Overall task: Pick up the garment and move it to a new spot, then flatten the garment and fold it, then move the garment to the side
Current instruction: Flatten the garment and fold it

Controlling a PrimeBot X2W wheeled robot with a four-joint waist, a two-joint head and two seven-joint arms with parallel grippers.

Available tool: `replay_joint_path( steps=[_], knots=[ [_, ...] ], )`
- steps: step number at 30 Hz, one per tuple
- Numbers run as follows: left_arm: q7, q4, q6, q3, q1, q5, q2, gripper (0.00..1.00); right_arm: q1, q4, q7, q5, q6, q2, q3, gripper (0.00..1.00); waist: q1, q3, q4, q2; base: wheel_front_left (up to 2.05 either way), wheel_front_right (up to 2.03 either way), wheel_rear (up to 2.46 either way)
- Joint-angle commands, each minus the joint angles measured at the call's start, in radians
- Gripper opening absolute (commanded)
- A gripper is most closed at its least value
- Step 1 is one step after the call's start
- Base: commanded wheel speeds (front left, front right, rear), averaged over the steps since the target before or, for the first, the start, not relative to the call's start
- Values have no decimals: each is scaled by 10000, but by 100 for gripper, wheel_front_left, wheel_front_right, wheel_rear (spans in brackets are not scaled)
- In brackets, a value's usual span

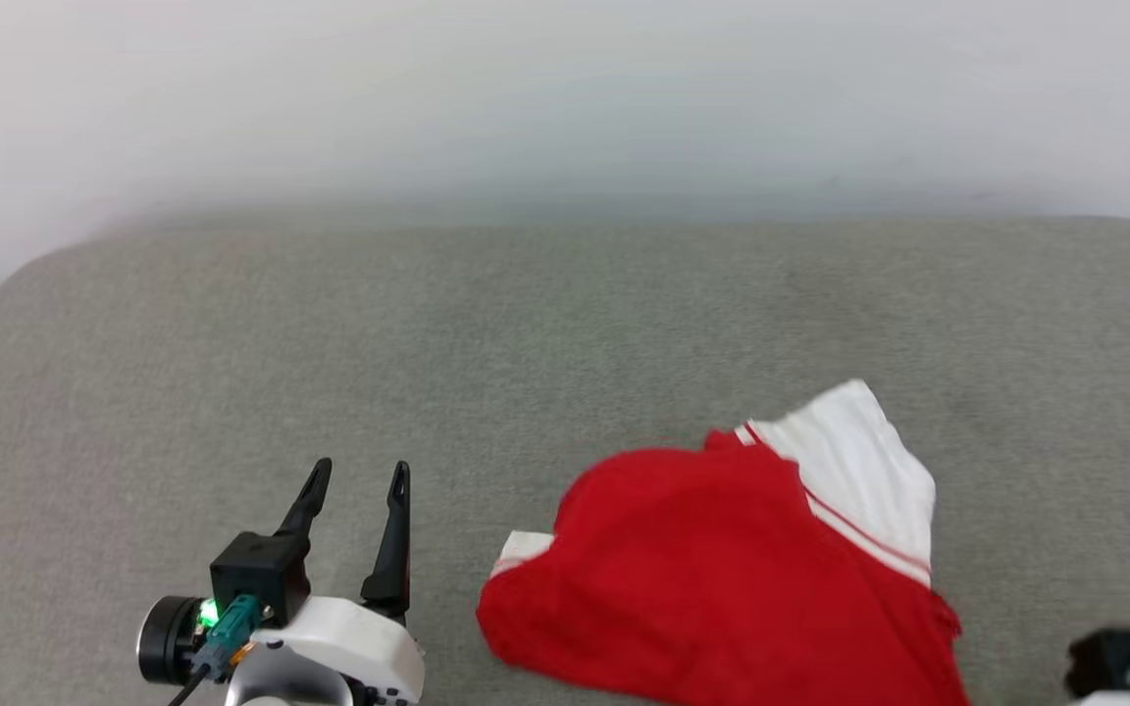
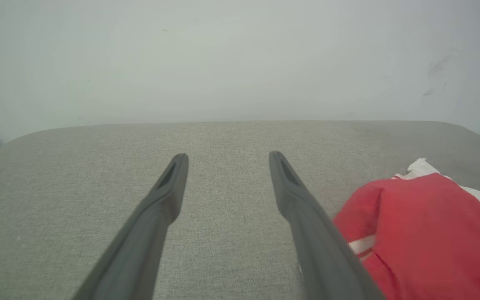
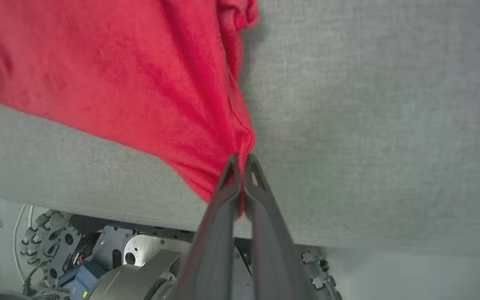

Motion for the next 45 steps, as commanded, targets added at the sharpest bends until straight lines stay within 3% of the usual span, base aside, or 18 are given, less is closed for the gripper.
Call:
replay_joint_path(
  steps=[1, 4, 5, 7, 17, 21, 25, 26, 33, 41, 44, 45],
  knots=[
    [63, 9, 38, 12, 126, -43, 66, 100, 390, 0, -53, -123, -7, 236, -6, 0, 1, -213, -235, 0, 0, 0, 0],
    [130, -11, 73, 27, 209, -84, 106, 100, 790, 299, -301, -54, -5, 611, 79, 0, 1, -246, -357, 0, 0, 0, 0],
    [142, -17, 70, 30, 239, -98, 121, 100, 823, 418, -449, -59, -7, 668, 121, 16, 1, -265, -389, 0, 0, 0, 0],
    [172, -48, 105, 32, 286, -115, 157, 100, 737, 592, -908, -19, -5, 764, 195, 100, 1, -286, -431, 0, 0, 0, 0],
    [229, -191, 247, 54, 388, -182, 221, 100, -288, 645, -4496, -316, -5, 841, -427, 100, 1, -296, -457, 0, 0, 0, 0],
    [193, -322, 255, 83, 120, -128, 244, 100, -1005, 1179, -4894, -293, -5, 588, -807, 100, 1, -23, -311, 0, 0, 0, 0],
    [153, -472, 256, 63, -148, -25, 213, 100, -1872, 1901, -4414, -27, -5, 217, -873, 100, 1, 343, -129, 0, 0, 0, 0],
    [92, -585, 222, -8, -439, 69, 119, 100, -2843, 2663, -3532, 256, -5, -216, -768, 100, 1, 762, 159, 0, 0, 0, 0],
    [-189, -533, 84, -184, -1063, 239, -211, 100, -4762, 3986, -1435, 490, -5, -1102, -32, 100, 1, 1694, 826, 0, 0, 0, 0],
    [-457, -202, -63, -292, -1458, 266, -508, 100, -5339, 5332, 307, 554, -5, -1157, 898, 100, 1, 2181, 1223, 0, 0, 0, 0],
    [-505, -86, -75, -268, -1523, 262, -537, 100, -5345, 5547, 508, 615, -4, -1156, 1153, 0, 1, 2187, 1252, 0, 0, 0, 0],
    [-529, -45, -65, -245, -1525, 260, -531, 100, -5405, 5474, 404, 585, -4, -1217, 1243, 0, 1, 2172, 1235, 0, 0, 0, 0]
  ],
)
